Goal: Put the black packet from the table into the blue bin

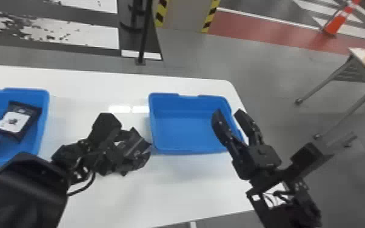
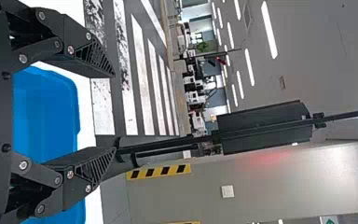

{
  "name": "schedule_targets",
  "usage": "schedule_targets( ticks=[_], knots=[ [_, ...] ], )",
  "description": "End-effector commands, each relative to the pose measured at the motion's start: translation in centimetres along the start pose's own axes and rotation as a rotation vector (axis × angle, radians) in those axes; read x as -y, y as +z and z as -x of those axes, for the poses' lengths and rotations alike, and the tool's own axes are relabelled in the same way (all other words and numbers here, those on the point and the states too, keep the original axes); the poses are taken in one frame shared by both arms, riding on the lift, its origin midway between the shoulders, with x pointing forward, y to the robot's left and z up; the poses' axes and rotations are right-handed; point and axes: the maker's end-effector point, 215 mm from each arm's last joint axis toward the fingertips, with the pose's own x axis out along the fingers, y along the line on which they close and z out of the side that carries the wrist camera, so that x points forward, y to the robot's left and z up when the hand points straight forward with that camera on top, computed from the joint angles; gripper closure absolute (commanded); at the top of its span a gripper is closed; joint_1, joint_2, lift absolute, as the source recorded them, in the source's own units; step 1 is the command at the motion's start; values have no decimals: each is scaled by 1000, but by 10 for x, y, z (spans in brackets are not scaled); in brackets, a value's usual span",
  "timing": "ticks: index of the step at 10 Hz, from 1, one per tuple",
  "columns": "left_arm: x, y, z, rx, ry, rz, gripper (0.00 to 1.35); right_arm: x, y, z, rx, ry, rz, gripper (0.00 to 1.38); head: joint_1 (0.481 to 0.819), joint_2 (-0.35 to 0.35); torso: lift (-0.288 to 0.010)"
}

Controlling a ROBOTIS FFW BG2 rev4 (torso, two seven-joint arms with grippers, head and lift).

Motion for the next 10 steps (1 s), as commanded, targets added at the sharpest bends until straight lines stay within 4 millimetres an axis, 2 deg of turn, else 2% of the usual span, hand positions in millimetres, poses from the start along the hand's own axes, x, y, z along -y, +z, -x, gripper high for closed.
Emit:
schedule_targets(
  ticks=[1, 3, 4, 5, 6, 7, 9, 10],
  knots=[
    [2, -8, -2, -29, 3, -7, 501, 0, 0, 1, -1, -1, -2, 510, 695, -350, -110],
    [-2, -31, -1, -98, 24, 7, 601, -1, 0, 1, -1, 1, -5, 510, 695, -350, -110],
    [0, -51, 1, -163, 19, 31, 840, -1, 0, 1, -1, 1, -5, 510, 695, -350, -110],
    [1, -46, 1, -147, 15, 14, 1157, -1, -1, 2, -3, 0, -5, 510, 695, -350, -110],
    [-3, -24, -1, -91, 16, -42, 1220, -1, -2, 3, -5, 0, -6, 510, 695, -350, -110],
    [-5, -6, 0, -42, 9, -102, 1220, -1, -4, 2, -8, 1, -8, 510, 695, -350, -110],
    [-13, 5, 5, -13, 6, -131, 1220, -2, -4, 3, -10, 1, -8, 510, 695, -350, -110],
    [-24, 14, 15, 9, 24, -133, 1220, -2, -4, 4, -10, 1, -8, 510, 695, -350, -110]
  ],
)
